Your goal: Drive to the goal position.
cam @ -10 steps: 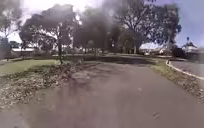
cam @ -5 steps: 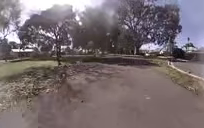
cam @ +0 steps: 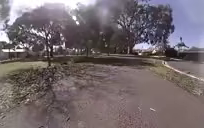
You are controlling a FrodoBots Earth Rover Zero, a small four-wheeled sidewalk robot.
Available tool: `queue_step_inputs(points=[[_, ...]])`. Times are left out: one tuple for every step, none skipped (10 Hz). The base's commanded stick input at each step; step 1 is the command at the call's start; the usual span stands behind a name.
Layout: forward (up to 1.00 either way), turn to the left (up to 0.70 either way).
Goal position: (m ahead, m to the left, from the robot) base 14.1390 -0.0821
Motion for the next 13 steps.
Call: queue_step_inputs(points=[[0.70,0.00],[0.70,0.00],[0.70,0.00],[0.70,0.00],[0.70,0.00],[0.70,-0.34],[0.70,-0.34],[0.70,-0.34],[0.70,0.00],[0.70,0.00],[0.70,0.00],[0.70,0.00],[0.70,0.00]])
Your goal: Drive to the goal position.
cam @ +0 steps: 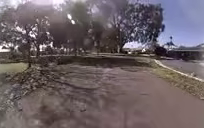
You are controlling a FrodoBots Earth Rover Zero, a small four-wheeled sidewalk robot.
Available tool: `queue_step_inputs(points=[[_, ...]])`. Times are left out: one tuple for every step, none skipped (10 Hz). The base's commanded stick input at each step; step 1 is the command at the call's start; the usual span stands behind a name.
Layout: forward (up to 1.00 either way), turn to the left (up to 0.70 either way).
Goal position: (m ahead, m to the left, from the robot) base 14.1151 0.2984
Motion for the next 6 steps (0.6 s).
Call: queue_step_inputs(points=[[0.70,0.00],[0.70,0.00],[0.70,0.00],[0.70,0.00],[0.70,0.00],[0.70,0.00]])
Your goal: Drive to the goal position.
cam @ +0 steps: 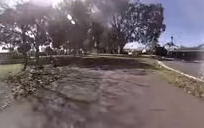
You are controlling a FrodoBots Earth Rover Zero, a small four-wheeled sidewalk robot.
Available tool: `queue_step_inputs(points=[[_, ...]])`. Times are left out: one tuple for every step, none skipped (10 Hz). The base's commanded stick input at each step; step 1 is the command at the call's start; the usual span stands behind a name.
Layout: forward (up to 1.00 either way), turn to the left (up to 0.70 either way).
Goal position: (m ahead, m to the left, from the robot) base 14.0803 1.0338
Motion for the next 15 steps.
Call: queue_step_inputs(points=[[0.70,0.00],[0.70,0.00],[0.70,0.00],[0.70,0.00],[0.70,0.00],[0.70,0.00],[0.70,0.00],[0.70,0.00],[0.70,0.00],[0.70,0.00],[0.70,0.00],[0.70,0.00],[0.70,0.00],[0.70,0.00],[0.70,0.00]])
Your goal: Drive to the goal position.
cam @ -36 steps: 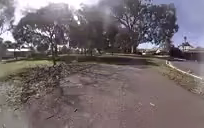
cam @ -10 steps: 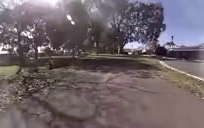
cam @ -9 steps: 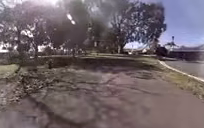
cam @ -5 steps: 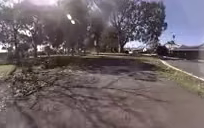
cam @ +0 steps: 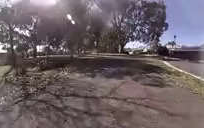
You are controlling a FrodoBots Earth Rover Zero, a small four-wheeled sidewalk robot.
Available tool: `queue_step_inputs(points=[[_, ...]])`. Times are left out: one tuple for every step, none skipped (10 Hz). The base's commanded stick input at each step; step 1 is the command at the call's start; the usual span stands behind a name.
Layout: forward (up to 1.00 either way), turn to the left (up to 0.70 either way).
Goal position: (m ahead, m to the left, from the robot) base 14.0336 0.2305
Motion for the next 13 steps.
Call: queue_step_inputs(points=[[0.70,0.00],[0.70,0.00],[0.70,0.00],[0.70,0.00],[0.70,0.00],[0.70,0.00],[0.70,0.00],[0.70,0.00],[0.70,0.00],[0.70,0.00],[0.70,0.00],[0.70,0.00],[0.70,0.00]])
